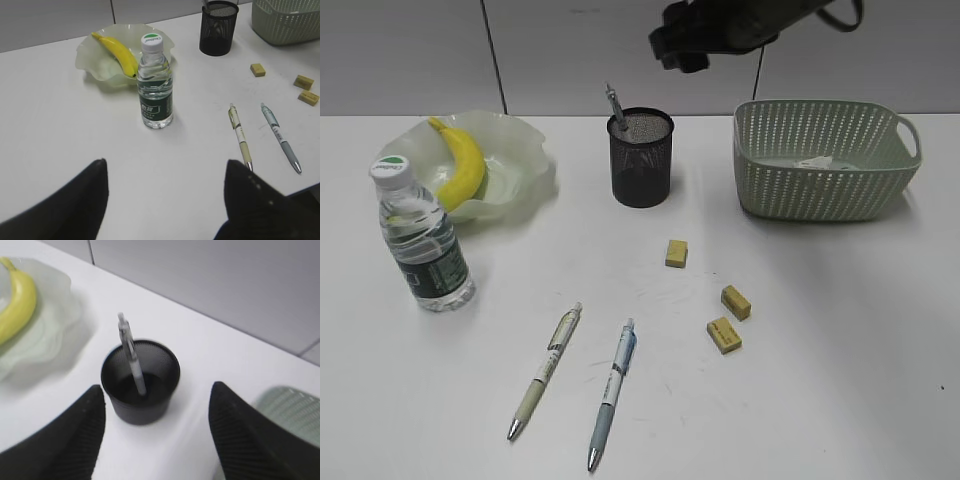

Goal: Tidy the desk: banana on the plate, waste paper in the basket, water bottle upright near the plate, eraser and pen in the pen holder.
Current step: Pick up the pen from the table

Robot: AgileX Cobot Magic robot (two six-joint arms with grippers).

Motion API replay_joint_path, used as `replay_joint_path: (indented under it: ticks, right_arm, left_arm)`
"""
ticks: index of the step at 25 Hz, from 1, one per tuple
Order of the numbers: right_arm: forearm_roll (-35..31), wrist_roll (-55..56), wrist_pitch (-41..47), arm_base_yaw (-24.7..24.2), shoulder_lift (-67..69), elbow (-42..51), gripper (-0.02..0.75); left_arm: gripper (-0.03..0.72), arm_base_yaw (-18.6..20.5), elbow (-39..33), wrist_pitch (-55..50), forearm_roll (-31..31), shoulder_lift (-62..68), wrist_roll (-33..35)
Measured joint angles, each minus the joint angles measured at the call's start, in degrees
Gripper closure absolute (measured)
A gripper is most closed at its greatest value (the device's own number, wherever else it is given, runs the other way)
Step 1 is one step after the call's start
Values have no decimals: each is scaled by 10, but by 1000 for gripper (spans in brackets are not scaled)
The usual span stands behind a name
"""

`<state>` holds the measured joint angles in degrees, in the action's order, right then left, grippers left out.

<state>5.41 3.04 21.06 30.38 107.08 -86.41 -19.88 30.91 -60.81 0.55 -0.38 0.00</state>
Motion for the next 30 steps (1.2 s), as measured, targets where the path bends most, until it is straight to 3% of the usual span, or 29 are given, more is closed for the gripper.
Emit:
replay_joint_path:
  ticks: [5, 8, 22, 30]
  right_arm:
    - [48, -1, 204, 0, -99, 0, 225]
    - [59, -1, 275, 0, -176, 16, 231]
    - [53, 6, 321, 0, -641, 415, 234]
    - [47, 7, 378, 0, -885, 560, 234]
  left_arm:
    - [164, 0, 0, 0, 0, 0, 0]
    - [174, 0, 0, 0, 0, 0, 0]
    - [189, 0, 0, 0, 0, 0, 0]
    - [189, 0, 0, 1, 0, 0, 0]
